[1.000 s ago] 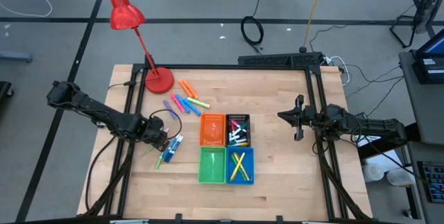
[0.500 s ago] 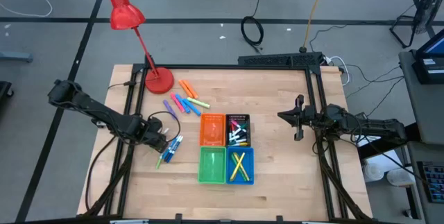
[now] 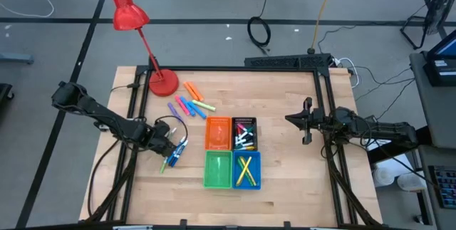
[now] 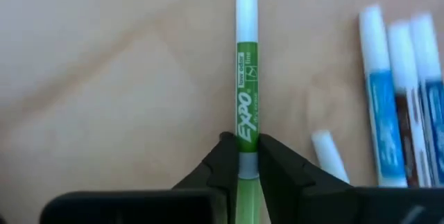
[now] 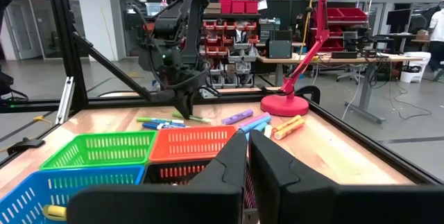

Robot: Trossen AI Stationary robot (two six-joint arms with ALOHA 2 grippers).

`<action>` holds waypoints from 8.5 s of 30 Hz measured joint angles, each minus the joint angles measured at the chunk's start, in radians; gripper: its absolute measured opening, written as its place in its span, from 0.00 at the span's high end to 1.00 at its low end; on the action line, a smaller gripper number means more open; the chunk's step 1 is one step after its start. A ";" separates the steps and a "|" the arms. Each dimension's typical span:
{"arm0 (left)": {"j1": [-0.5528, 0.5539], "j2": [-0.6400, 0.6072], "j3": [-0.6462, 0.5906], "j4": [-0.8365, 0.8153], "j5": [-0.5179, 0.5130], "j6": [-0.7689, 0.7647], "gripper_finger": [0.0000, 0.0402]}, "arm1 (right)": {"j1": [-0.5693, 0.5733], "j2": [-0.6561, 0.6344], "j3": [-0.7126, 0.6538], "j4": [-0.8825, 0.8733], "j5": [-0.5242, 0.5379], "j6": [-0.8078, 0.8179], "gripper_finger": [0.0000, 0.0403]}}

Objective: Pick & Place Markers
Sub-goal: Put the left green marker pen into the green basket, then put the blue marker pen into the green basket

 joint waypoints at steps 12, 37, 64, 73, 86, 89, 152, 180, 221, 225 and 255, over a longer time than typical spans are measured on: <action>-0.021 0.001 0.116 0.234 -0.224 0.383 0.93 | 0.000 0.000 0.000 0.000 0.000 0.000 0.98; -0.004 0.380 0.136 1.276 0.220 1.223 0.90 | 0.000 0.000 0.000 0.000 0.000 0.000 0.98; 0.017 0.401 0.136 1.363 0.251 1.186 0.81 | 0.000 0.000 0.000 0.000 0.000 0.000 0.98; 0.023 0.294 0.136 1.084 0.295 0.888 0.81 | 0.000 0.000 0.000 0.000 0.000 0.000 0.98; -0.016 0.109 0.137 0.561 0.077 0.528 0.81 | 0.000 0.000 0.000 0.000 0.000 0.000 0.98; -0.021 0.126 0.137 0.449 0.038 0.367 0.81 | 0.000 0.000 0.000 0.000 0.001 0.000 0.98; -0.027 0.315 0.143 0.305 0.003 0.056 0.81 | 0.000 0.000 0.000 0.000 0.000 0.000 0.98; -0.030 0.262 0.130 0.408 -0.086 0.360 0.95 | 0.000 0.000 0.000 0.000 0.001 0.000 0.98; -0.170 0.146 0.136 1.157 -0.259 1.197 0.99 | 0.000 0.000 0.000 0.000 0.000 0.000 0.98; -0.145 0.146 0.136 1.168 -0.308 1.119 0.96 | 0.000 0.000 0.000 0.000 0.000 0.000 0.98; 0.318 0.740 0.856 0.159 0.032 0.913 0.57 | 0.000 0.003 0.000 0.000 0.000 0.000 0.98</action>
